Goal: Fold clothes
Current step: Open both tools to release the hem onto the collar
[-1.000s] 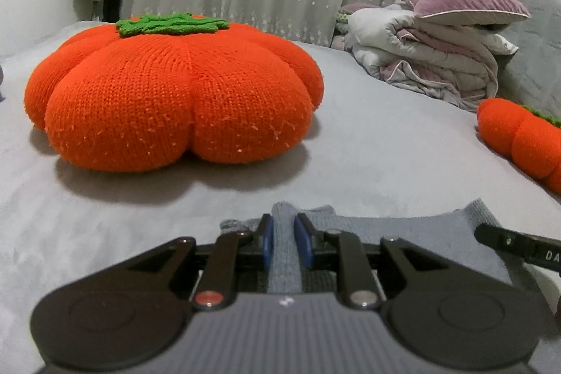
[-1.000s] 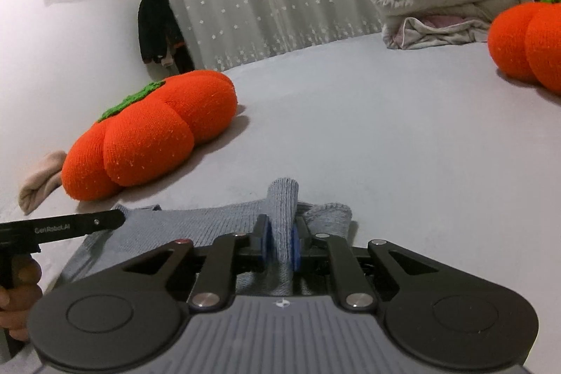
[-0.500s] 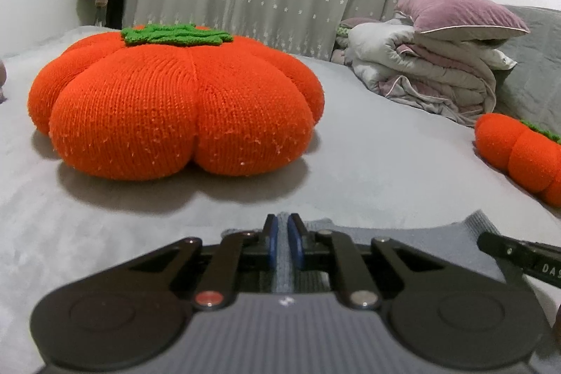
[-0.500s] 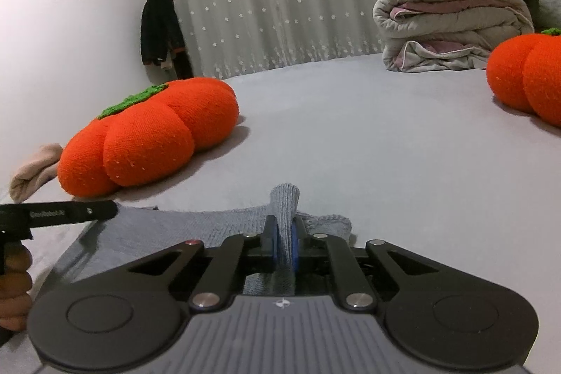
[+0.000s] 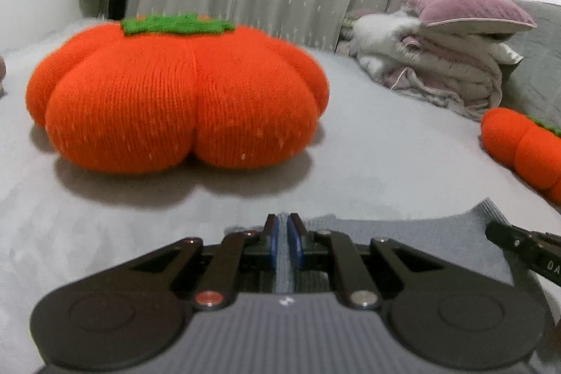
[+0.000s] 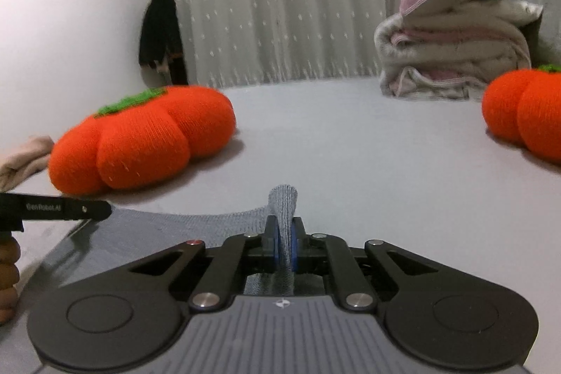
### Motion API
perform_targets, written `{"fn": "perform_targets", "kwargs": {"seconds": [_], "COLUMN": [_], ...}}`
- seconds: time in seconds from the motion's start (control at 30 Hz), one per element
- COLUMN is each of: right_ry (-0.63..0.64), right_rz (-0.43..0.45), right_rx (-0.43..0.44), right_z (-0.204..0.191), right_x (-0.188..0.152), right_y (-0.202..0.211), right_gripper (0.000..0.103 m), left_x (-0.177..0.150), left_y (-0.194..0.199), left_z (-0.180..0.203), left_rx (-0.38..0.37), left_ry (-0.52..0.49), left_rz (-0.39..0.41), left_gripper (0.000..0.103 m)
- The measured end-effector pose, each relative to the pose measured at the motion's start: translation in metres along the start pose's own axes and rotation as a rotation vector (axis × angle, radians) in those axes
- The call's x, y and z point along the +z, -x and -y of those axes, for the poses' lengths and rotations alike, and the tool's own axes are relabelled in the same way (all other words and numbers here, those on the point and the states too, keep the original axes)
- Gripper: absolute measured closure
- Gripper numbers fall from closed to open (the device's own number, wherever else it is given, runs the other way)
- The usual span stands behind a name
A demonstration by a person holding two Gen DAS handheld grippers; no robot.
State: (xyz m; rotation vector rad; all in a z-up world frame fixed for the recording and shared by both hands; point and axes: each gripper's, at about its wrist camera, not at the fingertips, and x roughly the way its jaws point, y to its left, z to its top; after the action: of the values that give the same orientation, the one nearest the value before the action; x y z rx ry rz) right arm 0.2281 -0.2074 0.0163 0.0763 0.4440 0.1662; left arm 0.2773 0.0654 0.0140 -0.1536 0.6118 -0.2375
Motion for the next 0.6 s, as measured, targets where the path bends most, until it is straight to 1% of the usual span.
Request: {"fn": "perform_targets", "kwargs": {"seconds": [0.13, 0.2, 0.23, 0.27, 0.33, 0.43, 0.5, 0.6], "right_ry": [-0.032, -0.052, -0.067, -0.082, -0.137, -0.245, -0.318, -0.348], "right_rz": [-0.021, -0.029, -0.027, -0.024, 0.005, 0.023, 0.034, 0.033], "right_rx": [-0.015, -0.021, -0.014, -0.006, 0.006, 0.026, 0.040, 0.066], "right_z": [0.006, 0.010, 0.013, 0.016, 0.025, 0.044, 0.057, 0.066], "right_x": [0.000, -0.001, -0.001, -0.002, -0.003, -0.005, -0.006, -0.010], "right_y": [-0.003, -0.004, -0.003, -0.002, 0.003, 0.014, 0.021, 0.032], "right_gripper": [0.095, 0.094, 0.088, 0.079, 0.073, 0.072, 0.072, 0.072], "left_x": [0.000, 0.001, 0.002, 0.002, 0.005, 0.007, 0.007, 0.006], "left_y": [-0.002, 0.001, 0.005, 0.008, 0.019, 0.038, 0.045, 0.058], "left_z": [-0.013, -0.023, -0.027, -0.031, -0.039, -0.057, -0.061, -0.060], "left_rx": [-0.039, -0.061, -0.056, -0.049, -0.023, -0.041, -0.052, -0.071], "left_ry": [0.073, 0.120, 0.132, 0.144, 0.162, 0.232, 0.257, 0.280], "left_rz": [-0.006, 0.010, 0.025, 0.040, 0.072, 0.092, 0.088, 0.074], "left_gripper": [0.087, 0.086, 0.085, 0.083, 0.081, 0.081, 0.081, 0.081]}}
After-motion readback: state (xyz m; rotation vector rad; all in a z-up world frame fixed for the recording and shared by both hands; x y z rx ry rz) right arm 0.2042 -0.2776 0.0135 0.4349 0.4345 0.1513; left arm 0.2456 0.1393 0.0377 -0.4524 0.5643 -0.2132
